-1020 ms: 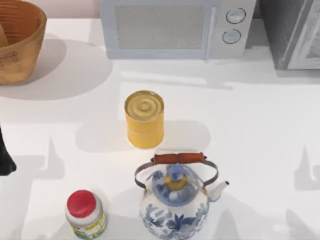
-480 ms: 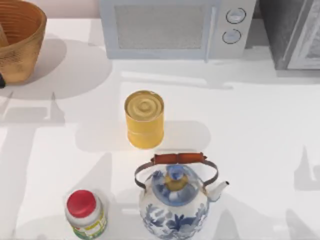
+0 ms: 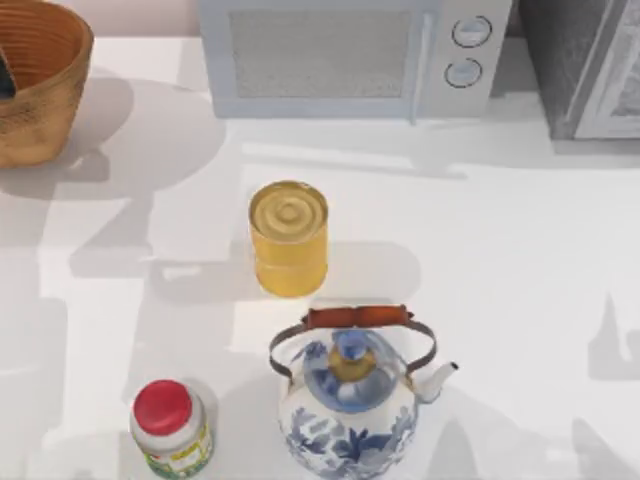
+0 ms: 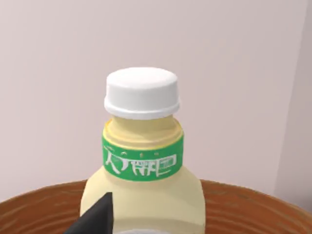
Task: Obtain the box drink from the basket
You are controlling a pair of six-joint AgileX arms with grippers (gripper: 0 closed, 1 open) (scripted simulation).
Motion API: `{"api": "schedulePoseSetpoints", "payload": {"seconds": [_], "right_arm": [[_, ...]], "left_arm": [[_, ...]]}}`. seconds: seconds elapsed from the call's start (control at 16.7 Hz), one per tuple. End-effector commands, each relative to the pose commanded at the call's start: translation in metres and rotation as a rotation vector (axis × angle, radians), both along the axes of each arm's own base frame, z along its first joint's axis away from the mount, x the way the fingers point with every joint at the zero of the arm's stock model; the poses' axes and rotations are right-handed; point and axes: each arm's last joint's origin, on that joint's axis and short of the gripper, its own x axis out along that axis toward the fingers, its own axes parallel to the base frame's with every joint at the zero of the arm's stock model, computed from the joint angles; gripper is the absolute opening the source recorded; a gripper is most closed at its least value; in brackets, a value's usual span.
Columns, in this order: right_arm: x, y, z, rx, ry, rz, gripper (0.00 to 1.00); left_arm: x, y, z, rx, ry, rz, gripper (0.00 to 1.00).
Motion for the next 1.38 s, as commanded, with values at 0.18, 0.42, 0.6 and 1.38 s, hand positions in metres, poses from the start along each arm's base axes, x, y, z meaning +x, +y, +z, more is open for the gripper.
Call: {"api": "schedulePoseSetpoints", "payload": {"seconds": [0.18, 0.42, 0.6, 1.38], "right_arm": [[0.0, 0.0, 0.0, 0.0, 0.0, 0.0, 1.0], [0.0, 0.0, 0.0, 0.0, 0.0, 0.0, 1.0], [0.0, 0.0, 0.0, 0.0, 0.0, 0.0, 1.0], [0.0, 0.0, 0.0, 0.0, 0.0, 0.0, 1.0]], "left_arm": [[0.031, 0.014, -0.03, 0.001, 0.003, 0.0, 1.0], [0.055, 0.028, -0.064, 0.003, 0.002, -0.001, 1.0], [0.062, 0.033, -0.076, 0.005, 0.0, 0.004, 1.0], [0.097, 0.033, -0.077, 0.005, 0.0, 0.005, 1.0]]}}
